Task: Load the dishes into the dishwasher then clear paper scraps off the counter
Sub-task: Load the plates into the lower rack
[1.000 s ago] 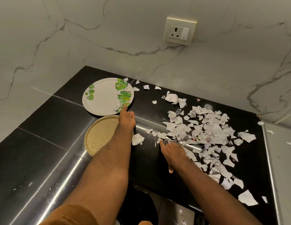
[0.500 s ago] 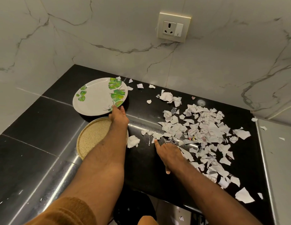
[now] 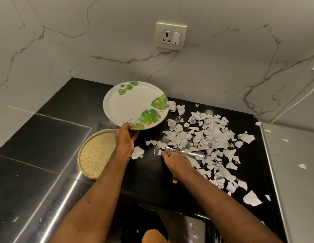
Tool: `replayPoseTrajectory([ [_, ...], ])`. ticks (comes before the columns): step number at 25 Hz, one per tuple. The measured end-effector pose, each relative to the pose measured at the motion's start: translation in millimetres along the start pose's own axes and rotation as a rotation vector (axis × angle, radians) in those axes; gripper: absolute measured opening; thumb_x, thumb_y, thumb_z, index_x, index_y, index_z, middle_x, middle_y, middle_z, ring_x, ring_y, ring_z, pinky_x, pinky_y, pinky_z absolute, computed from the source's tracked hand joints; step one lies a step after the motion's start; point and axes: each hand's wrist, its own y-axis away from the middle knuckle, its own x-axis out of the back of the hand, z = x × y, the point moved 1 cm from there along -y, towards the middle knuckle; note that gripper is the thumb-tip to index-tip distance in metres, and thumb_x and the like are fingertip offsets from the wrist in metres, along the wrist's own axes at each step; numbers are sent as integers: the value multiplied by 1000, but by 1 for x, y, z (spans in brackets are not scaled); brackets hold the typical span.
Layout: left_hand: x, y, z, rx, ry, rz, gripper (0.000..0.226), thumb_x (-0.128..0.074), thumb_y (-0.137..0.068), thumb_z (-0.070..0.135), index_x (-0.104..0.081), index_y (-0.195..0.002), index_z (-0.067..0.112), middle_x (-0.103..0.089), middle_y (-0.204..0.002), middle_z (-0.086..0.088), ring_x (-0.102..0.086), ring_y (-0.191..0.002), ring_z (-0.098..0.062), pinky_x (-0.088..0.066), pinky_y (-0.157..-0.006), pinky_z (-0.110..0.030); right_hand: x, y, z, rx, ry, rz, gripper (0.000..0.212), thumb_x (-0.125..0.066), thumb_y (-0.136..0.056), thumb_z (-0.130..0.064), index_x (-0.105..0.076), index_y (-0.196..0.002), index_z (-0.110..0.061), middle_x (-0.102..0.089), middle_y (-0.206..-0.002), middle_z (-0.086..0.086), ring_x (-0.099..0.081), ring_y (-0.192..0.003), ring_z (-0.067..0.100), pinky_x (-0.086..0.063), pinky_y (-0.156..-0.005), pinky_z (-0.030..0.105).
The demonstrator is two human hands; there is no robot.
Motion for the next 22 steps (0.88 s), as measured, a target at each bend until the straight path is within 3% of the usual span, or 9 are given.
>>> replayPoseTrajectory([
  [4, 7, 34, -15, 33, -154, -99, 38, -53, -85, 1, -62, -122, -3, -74, -93, -13, -74, -76, -23, -60, -62, -33, -23, 23, 23, -31, -281, 115, 119, -90, -81, -24, -8, -166, -24, -59, -140, 22, -58, -131, 39, -52, -106, 51],
  [7, 9, 64, -24, 44, -266, -166, 19, -48, -87, 1, -61, -101, 1, -65, -61, 1, -65, -54, -13, -59, -61, -33, -55, 64, 39, -36, -822, 364, 79, -74, -96, -26, -28, -161, -34, -57, -148, 0, -58, -130, 15, -51, -109, 43],
  [9, 10, 77, -26, 34, -300, -195, 21, -50, -84, 2, -63, -101, 4, -71, -75, -4, -70, -65, -17, -59, -65, -36, -66, 92, 42, -64, -1051, 683, 49, -65, -102, -21, -49, -147, -32, -58, -138, -13, -56, -125, -1, -53, -105, 37],
  [12, 13, 89, -31, 26, -351, -209, 38, -52, -78, 3, -65, -114, 2, -73, -100, -13, -73, -87, -30, -60, -69, -41, -51, 116, 39, -21, -1136, 961, 35, -61, -102, -8, -58, -133, -24, -59, -128, -12, -59, -123, 2, -55, -99, 28],
  [15, 10, 111, -45, 13, -409, -250, 36, -50, -81, 2, -64, -114, -2, -74, -106, -18, -75, -90, -31, -60, -71, -42, -13, 117, 32, 107, -1140, 936, 34, -56, -107, -18, -55, -139, -30, -56, -140, -13, -53, -132, 3, -54, -106, 31],
  [19, 4, 136, -61, -38, -483, -328, 36, -49, -88, 5, -65, -120, -1, -75, -109, -19, -72, -100, -34, -60, -71, -39, 21, 108, 16, 203, -1094, 627, 58, -39, -109, -58, -26, -163, -41, -26, -170, -15, -24, -155, 5, -24, -125, 34],
  [22, 5, 150, -66, -58, -519, -426, 31, -51, -102, 17, -67, -123, 2, -75, -110, -18, -74, -101, -33, -61, -75, -40, 20, 99, 6, 266, -936, 511, 70, -20, -106, -72, -10, -167, -38, -8, -175, -16, -5, -159, 1, -8, -131, 38],
])
